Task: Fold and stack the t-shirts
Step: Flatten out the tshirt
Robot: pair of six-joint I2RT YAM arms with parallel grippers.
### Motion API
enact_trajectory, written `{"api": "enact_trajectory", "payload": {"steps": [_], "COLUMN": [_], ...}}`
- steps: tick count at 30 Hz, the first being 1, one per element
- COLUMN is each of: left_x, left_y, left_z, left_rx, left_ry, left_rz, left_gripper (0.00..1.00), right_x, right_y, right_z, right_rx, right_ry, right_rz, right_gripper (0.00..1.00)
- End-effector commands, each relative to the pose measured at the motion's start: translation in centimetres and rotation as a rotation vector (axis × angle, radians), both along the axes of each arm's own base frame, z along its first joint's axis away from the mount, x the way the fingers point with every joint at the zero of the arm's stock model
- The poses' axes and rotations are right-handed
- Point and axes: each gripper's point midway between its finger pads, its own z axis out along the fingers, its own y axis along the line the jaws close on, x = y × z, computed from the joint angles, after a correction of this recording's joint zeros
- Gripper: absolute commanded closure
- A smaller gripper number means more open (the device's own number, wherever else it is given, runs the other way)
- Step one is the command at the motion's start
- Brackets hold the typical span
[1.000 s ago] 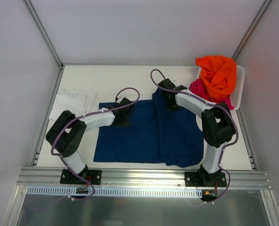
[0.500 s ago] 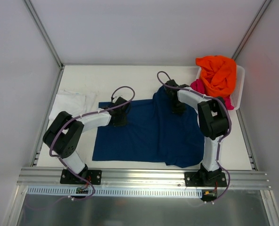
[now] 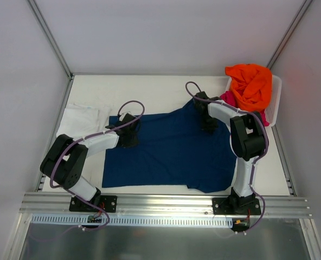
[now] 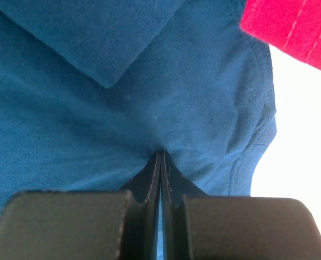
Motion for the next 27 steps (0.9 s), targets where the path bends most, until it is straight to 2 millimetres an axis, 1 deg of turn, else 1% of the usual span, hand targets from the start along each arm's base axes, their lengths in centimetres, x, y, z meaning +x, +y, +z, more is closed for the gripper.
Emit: {"api": "enact_trajectory", "payload": {"steps": [1, 7, 9, 10, 11, 13, 14, 15, 16, 17, 18, 19, 20, 21, 22, 23, 24, 25, 26, 27], "left_x": [-3.1, -3.5, -3.2, -2.6, -2.2, -0.5, 0.1, 1.4, 2.1, 2.7, 3.2, 4.1, 4.4, 4.7, 5.3, 5.4, 5.5, 5.6, 5.6, 5.6], "left_y": [3.7, 4.5, 4.3, 4.0, 3.9, 3.3, 3.1, 2.7, 2.7, 2.7, 2.7, 2.5, 2.7, 2.6, 2.6, 2.7, 2.5, 2.5, 2.5, 2.4], "left_z": [-1.9, -1.6, -0.9, -0.2, 0.3, 2.8, 4.0, 6.2, 7.5, 8.8, 10.4, 12.2, 13.3, 14.0, 15.1, 15.3, 15.3, 15.3, 15.0, 14.2], "left_rx": [0.105, 0.097, 0.082, 0.073, 0.066, 0.044, 0.036, 0.018, 0.021, 0.018, 0.016, 0.008, 0.02, 0.022, 0.02, 0.03, 0.033, 0.038, 0.039, 0.045], "left_ry": [0.119, 0.115, 0.09, 0.07, 0.051, -0.029, -0.065, -0.128, -0.169, -0.204, -0.249, -0.295, -0.327, -0.345, -0.37, -0.375, -0.372, -0.366, -0.355, -0.33], "left_rz": [0.028, 0.042, 0.043, 0.039, 0.039, 0.03, 0.026, 0.02, 0.025, 0.024, 0.018, 0.021, 0.02, 0.014, 0.014, 0.01, 0.006, 0.004, 0.004, 0.002], "left_gripper": [1.0, 1.0, 1.0, 1.0, 1.0, 1.0, 1.0, 1.0, 0.98, 0.93, 0.81, 0.74, 0.67, 0.58, 0.34, 0.25, 0.18, 0.06, 0.02, 0.01], "right_x": [-2.2, -2.6, -2.2, -2.4, -1.6, -1.3, -0.8, -0.5, -0.2, 0.2, 0.4, 0.5, 1.0, 1.2, 1.4, 1.6, 2.4, 2.8, 3.3, 4.3], "right_y": [-0.8, -1.1, -0.7, -0.4, 0.3, 1.2, 1.6, 1.9, 2.3, 2.6, 2.8, 3.0, 3.2, 3.3, 3.4, 3.3, 3.4, 3.6, 3.7, 3.9], "right_z": [-0.2, 0.0, 0.4, 0.3, 1.4, 2.7, 3.7, 5.7, 6.9, 8.4, 9.8, 11.9, 13.7, 14.9, 16.2, 16.9, 18.4, 17.9, 17.9, 18.8], "right_rx": [0.006, -0.007, 0.016, 0.041, 0.073, 0.122, 0.144, 0.168, 0.192, 0.21, 0.224, 0.248, 0.265, 0.273, 0.279, 0.278, 0.286, 0.28, 0.281, 0.292], "right_ry": [0.075, 0.078, 0.05, 0.048, -0.009, -0.051, -0.085, -0.137, -0.163, -0.198, -0.227, -0.273, -0.315, -0.34, -0.37, -0.379, -0.412, -0.388, -0.381, -0.404], "right_rz": [-0.035, -0.048, -0.034, -0.026, -0.009, 0.023, 0.033, 0.046, 0.059, 0.067, 0.077, 0.094, 0.104, 0.115, 0.126, 0.128, 0.13, 0.134, 0.133, 0.129], "right_gripper": [1.0, 0.99, 1.0, 0.99, 1.0, 0.99, 0.95, 0.92, 0.89, 0.81, 0.76, 0.72, 0.63, 0.58, 0.53, 0.48, 0.46, 0.45, 0.44, 0.44]}}
